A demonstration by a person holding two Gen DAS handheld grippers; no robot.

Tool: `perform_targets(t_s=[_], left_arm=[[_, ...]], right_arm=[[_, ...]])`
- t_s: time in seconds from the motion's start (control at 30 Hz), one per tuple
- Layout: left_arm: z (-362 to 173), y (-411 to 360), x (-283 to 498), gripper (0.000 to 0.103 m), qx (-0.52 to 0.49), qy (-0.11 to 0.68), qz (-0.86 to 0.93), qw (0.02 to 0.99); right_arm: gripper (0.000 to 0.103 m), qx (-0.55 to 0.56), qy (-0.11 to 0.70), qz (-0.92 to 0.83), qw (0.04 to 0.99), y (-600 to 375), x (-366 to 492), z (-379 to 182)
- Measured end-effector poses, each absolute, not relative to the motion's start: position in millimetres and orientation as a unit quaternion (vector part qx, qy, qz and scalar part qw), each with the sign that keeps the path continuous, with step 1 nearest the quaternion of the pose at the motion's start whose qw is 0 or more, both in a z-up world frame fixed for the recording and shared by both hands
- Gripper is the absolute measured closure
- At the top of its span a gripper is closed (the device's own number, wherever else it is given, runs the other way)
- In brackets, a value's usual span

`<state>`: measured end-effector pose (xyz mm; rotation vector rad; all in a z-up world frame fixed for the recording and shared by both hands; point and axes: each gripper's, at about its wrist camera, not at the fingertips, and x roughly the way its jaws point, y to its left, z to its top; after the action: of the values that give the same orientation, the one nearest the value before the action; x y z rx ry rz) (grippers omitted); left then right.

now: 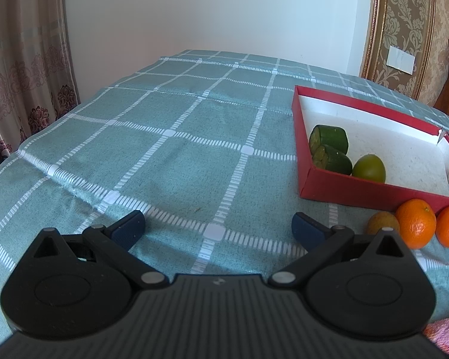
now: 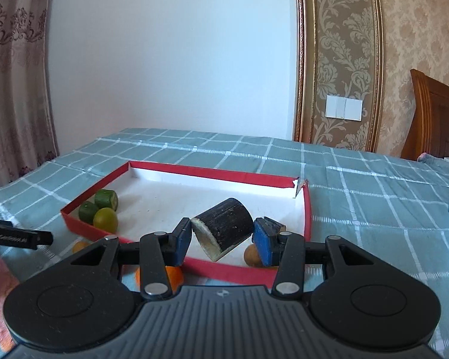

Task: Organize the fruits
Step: 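Carry the dark piece into the red box and open the right tool, then withdraw the right tool while the left tool moves toward the brown kiwi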

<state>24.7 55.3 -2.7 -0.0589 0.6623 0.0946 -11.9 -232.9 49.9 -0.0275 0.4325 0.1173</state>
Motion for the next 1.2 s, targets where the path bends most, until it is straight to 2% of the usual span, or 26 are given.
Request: perform_targets(t_s=[0.57,0.7,0.9,1.03,1.2], left_arm=[[-3.0,55.5,24.7,0.000,-0.029,0.325,0.046,0.944],[-2.9,55.4,24.7,0.000,-0.029,0.325,0.046,0.944],[-2.9,55.4,24.8,0.000,-0.028,0.325,0.047,0.944],[-3.0,55.9,24.8,0.000,-0.028,0.325,0.047,0.944],[-3.2,55.6,24.7,0.000,-0.028,0.325,0.047,0.944]], right_arm=[[0.058,-0.025,0.261,0.030,0.965,-223.5,37.0,14.6],[0.046,-0.018,0.258,0.022,0.966,-225.8,34.2,16.0],[0.045,0.001,0.236,0.013,0.972,-239.6,10.6,26.4],[0.031,0.023,0.209,0.000,0.978,-256.9,-18.1,30.6],[0.030,0.053,0.190,-0.032,0.980,-284.3,-47.3,22.8]])
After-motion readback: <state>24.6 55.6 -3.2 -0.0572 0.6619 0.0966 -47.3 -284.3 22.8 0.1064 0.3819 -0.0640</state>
